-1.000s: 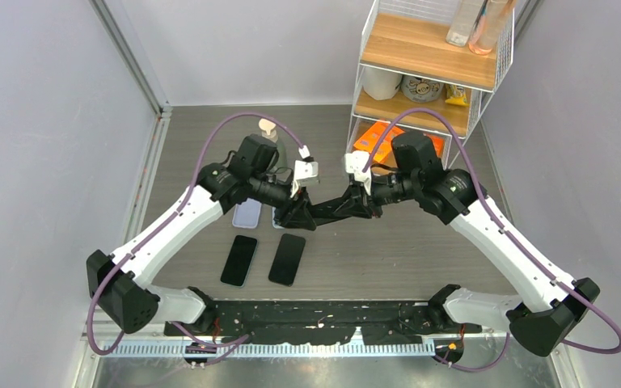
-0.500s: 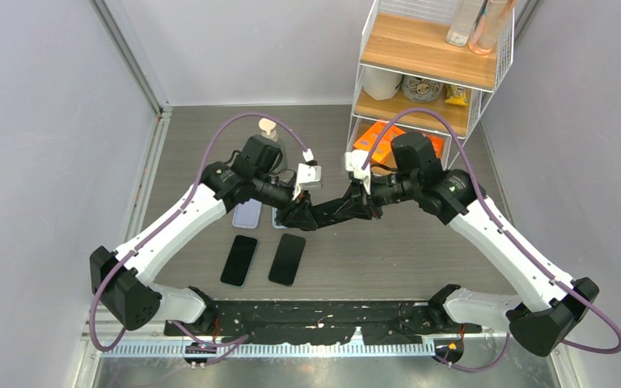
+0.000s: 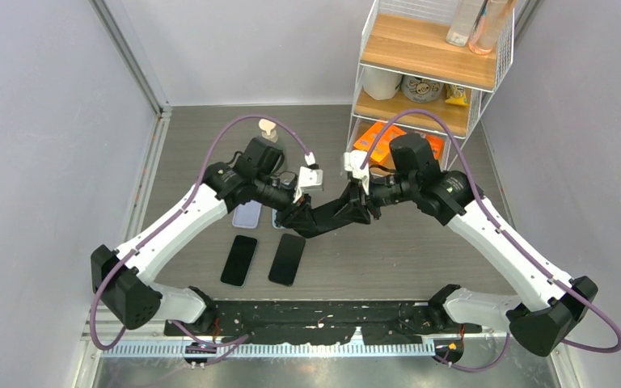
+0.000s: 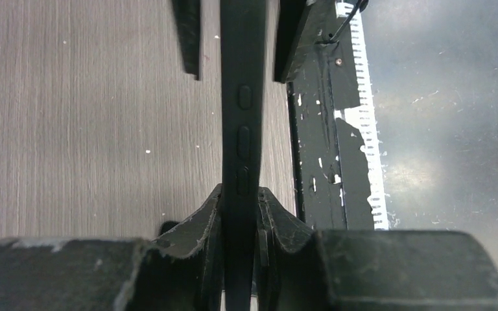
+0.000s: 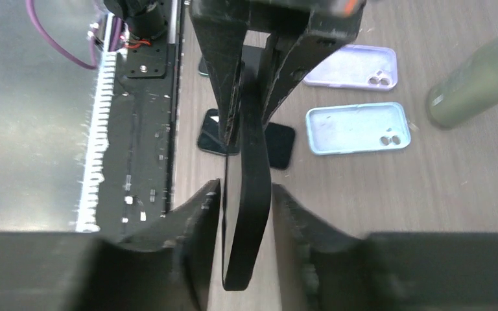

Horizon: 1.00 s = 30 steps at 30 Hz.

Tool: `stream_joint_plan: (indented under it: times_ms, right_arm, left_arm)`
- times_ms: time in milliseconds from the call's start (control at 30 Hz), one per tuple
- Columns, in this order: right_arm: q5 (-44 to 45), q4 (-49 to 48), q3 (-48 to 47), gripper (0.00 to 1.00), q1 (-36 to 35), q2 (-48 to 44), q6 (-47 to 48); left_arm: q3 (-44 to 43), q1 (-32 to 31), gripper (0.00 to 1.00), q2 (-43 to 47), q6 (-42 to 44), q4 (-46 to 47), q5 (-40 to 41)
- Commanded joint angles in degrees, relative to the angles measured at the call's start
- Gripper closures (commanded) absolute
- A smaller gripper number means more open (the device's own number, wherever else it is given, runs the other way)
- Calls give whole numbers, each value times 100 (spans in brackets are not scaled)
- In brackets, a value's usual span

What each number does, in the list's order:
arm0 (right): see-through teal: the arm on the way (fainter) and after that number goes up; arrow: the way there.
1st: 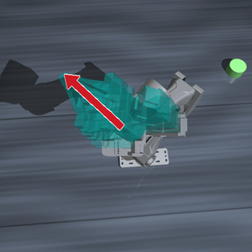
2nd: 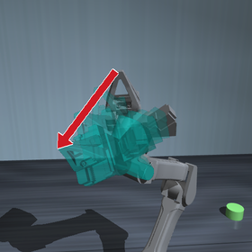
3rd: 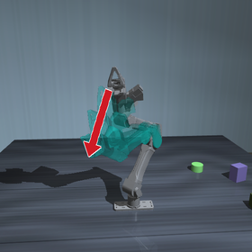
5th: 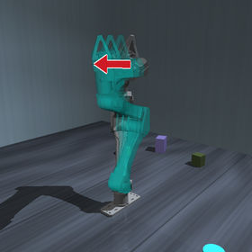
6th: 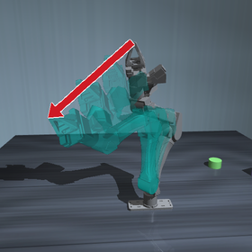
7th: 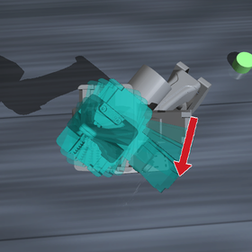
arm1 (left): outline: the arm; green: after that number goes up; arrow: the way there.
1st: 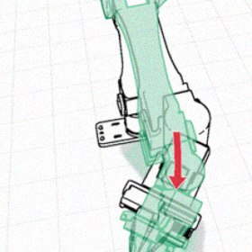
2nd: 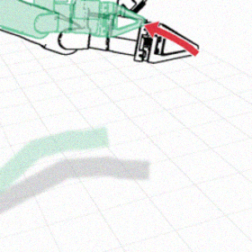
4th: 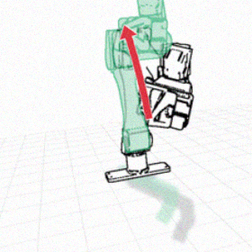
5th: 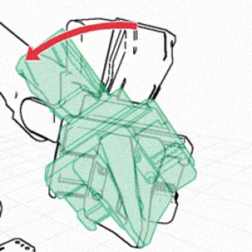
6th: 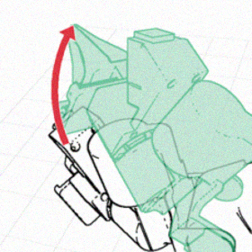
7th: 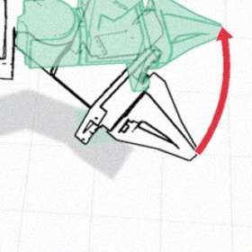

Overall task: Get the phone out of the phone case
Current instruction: Adjust the phone.

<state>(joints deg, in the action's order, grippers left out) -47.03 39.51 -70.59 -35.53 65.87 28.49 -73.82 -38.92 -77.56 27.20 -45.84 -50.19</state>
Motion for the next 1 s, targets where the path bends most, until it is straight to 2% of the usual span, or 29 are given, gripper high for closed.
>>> stream_joint_plan:
  times_ms: [0,33,100,200,467,633,767,967]
  right_arm:
    - [-31,-754,-31,50,-13,-161,-44]
    - [-20,-779,13,40,1,-159,-80]
    - [17,-896,76,29,28,-159,-171]
    - [-7,-1021,147,23,98,-168,-346]
    - [-243,-1236,188,22,350,-72,-707]
    - [-715,-1495,273,23,541,-26,-1045]
    - [-1151,-1618,363,26,556,94,-1197]
    - [-1701,-1838,489,37,556,540,-1463]
  left_arm:
    - [-43,-20,100,153,-67,-129,36]
    - [-22,-20,100,186,-62,-115,45]
    - [12,-20,100,258,-50,-105,72]
    - [100,-20,100,359,-48,-53,104]
    - [303,-22,100,536,-92,122,252]
    - [556,-21,100,751,-257,509,549]
    - [597,-20,100,803,-348,647,724]
    - [623,-20,100,846,-441,784,778]
